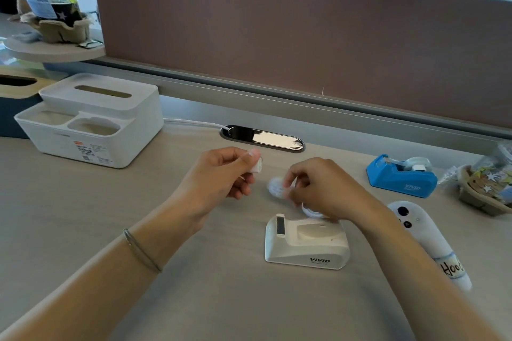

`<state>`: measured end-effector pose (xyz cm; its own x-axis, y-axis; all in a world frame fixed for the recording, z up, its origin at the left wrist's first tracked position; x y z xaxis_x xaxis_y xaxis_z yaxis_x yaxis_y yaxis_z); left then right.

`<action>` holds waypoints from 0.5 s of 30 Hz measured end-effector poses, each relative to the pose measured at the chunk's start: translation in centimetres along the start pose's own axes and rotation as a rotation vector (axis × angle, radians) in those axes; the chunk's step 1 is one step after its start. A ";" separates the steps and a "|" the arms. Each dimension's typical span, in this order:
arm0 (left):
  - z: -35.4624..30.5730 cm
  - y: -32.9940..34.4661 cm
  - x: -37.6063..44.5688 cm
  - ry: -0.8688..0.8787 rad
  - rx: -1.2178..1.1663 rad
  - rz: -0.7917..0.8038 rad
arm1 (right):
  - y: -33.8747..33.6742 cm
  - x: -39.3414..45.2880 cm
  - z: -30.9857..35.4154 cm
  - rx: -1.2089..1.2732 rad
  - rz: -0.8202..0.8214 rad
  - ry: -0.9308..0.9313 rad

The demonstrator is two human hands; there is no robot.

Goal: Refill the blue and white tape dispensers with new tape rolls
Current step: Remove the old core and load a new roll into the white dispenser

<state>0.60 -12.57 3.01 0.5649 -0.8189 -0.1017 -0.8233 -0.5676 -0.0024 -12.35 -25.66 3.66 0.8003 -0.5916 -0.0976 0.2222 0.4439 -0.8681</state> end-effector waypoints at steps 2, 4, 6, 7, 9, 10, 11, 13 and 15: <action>0.0 0.0 0.0 0.023 -0.018 0.003 | -1.5 -0.4 0.4 0.222 -0.070 -0.028; -0.1 0.1 -0.1 0.045 -0.049 0.017 | -2.3 -0.9 0.8 0.473 -0.093 -0.041; -0.3 0.3 -0.2 0.054 -0.100 0.033 | -2.5 -1.2 1.3 0.648 -0.097 -0.054; -0.4 0.3 -0.3 0.056 -0.126 0.039 | -2.5 -1.4 1.5 0.694 -0.098 -0.062; -0.6 0.5 -0.4 0.070 -0.152 0.050 | -2.4 -1.5 1.9 0.755 -0.092 -0.078; -0.8 0.5 -0.4 0.081 -0.152 0.051 | -2.4 -1.5 2.1 0.781 -0.085 -0.083; -0.9 0.5 -0.4 0.092 -0.154 0.049 | -2.3 -1.6 2.3 0.803 -0.078 -0.084; -1.3 0.4 -0.4 0.101 -0.177 0.035 | -2.3 -1.6 2.5 0.837 -0.072 -0.085; -1.5 0.2 -0.4 0.076 -0.213 0.009 | -2.2 -1.6 2.6 0.887 -0.054 -0.076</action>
<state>0.29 -12.45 4.51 0.5665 -0.8237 -0.0251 -0.8028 -0.5584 0.2091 -12.70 -23.93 6.96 0.8039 -0.5948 -0.0074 0.5850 0.7928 -0.1712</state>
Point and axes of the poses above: each hand's wrist, its own x-axis towards the middle knuckle, its own y-axis out of the palm, z = x × y, the point moved 7 cm from there along x, towards the middle knuckle
